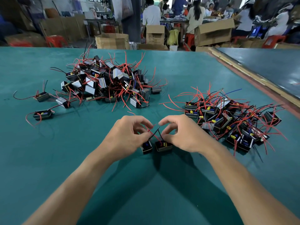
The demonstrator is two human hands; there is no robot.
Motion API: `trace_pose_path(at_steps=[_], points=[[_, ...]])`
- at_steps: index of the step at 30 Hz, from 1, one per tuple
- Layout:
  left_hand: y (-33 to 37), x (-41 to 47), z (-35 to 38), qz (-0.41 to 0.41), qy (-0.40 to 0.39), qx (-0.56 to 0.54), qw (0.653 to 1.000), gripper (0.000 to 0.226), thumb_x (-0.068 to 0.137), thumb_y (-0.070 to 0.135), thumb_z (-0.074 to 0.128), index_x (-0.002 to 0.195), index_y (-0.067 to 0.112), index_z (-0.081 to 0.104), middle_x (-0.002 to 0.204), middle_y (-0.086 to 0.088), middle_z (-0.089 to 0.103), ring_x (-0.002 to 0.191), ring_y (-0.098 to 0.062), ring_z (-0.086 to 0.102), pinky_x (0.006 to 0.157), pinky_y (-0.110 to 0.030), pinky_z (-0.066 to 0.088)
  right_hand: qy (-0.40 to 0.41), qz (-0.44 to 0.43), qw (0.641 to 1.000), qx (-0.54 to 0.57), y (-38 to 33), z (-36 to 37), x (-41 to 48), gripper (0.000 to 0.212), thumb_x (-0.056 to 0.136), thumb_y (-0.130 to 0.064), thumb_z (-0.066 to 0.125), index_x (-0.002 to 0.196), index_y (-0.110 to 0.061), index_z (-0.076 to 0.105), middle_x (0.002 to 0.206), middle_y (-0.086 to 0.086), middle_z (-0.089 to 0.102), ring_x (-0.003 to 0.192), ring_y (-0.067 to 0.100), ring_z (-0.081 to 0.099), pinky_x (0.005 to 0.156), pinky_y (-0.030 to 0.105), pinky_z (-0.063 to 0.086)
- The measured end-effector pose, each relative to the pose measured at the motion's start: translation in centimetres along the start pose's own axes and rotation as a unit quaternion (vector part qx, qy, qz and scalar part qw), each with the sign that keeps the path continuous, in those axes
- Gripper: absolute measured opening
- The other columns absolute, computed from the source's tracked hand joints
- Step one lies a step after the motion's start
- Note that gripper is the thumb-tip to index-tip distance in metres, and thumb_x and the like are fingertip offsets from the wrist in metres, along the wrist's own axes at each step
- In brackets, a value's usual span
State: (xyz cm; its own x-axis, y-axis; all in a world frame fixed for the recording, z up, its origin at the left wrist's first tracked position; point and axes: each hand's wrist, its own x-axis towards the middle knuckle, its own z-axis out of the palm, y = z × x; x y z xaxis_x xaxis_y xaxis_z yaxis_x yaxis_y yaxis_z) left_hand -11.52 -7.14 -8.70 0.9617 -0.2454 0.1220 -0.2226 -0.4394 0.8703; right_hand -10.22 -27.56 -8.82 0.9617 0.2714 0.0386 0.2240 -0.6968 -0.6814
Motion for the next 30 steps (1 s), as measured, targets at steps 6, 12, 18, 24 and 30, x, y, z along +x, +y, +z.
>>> trace_pose_path(at_steps=[6, 12, 18, 24, 30], points=[[-0.1, 0.0, 0.0, -0.044, 0.022, -0.006, 0.999, 0.017, 0.089, 0.019, 0.07, 0.097, 0.022, 0.055, 0.066, 0.001, 0.074, 0.045, -0.015, 0.059, 0.046, -0.016, 0.041, 0.019, 0.007, 1.0, 0.019, 0.0, 0.0, 0.0, 0.029, 0.085, -0.021, 0.069, 0.113, -0.03, 0.064, 0.081, -0.015, 0.072, 0.078, 0.007, 0.066, 0.083, 0.029, 0.053], [-0.3, 0.2, -0.2, -0.087, 0.048, -0.002, 0.995, 0.018, 0.092, 0.023, 0.067, 0.095, 0.021, 0.049, 0.069, 0.004, 0.075, 0.045, -0.018, 0.064, 0.046, -0.025, 0.04, -0.016, -0.011, 1.0, -0.011, -0.1, 0.5, -0.1, 0.031, 0.082, -0.014, 0.072, 0.109, -0.029, 0.066, 0.071, -0.021, 0.069, 0.052, -0.003, 0.052, 0.055, 0.012, 0.041], [-0.4, 0.2, -0.4, -0.098, 0.046, 0.009, 0.994, 0.015, 0.094, 0.021, 0.064, 0.092, 0.02, 0.049, 0.069, 0.004, 0.075, 0.046, -0.019, 0.065, 0.047, -0.025, 0.04, 0.011, -0.024, 1.0, -0.014, 0.0, 0.5, 0.0, 0.028, 0.085, -0.013, 0.064, 0.108, -0.029, 0.068, 0.08, -0.014, 0.068, 0.053, -0.004, 0.053, 0.061, 0.018, 0.042], [0.0, 0.2, -0.2, -0.093, 0.044, 0.022, 0.994, 0.009, 0.099, 0.024, 0.052, 0.09, 0.022, 0.05, 0.067, 0.005, 0.074, 0.046, -0.021, 0.066, 0.047, -0.025, 0.042, 0.018, -0.01, 1.0, 0.003, 0.1, 0.4, 0.3, 0.013, 0.088, -0.021, 0.063, 0.089, -0.032, 0.068, 0.073, -0.009, 0.065, 0.053, 0.001, 0.051, 0.067, 0.03, 0.049], [1.0, -0.2, -0.1, -0.08, 0.016, -0.018, 0.997, 0.015, 0.098, 0.024, 0.056, 0.087, 0.015, 0.052, 0.07, 0.0, 0.075, 0.045, -0.019, 0.062, 0.047, -0.024, 0.043, 0.04, -0.016, 0.999, 0.019, -0.1, 0.4, 0.3, 0.021, 0.095, -0.024, 0.061, 0.075, -0.028, 0.061, 0.062, -0.014, 0.062, 0.053, 0.007, 0.057, 0.066, 0.036, 0.054]])
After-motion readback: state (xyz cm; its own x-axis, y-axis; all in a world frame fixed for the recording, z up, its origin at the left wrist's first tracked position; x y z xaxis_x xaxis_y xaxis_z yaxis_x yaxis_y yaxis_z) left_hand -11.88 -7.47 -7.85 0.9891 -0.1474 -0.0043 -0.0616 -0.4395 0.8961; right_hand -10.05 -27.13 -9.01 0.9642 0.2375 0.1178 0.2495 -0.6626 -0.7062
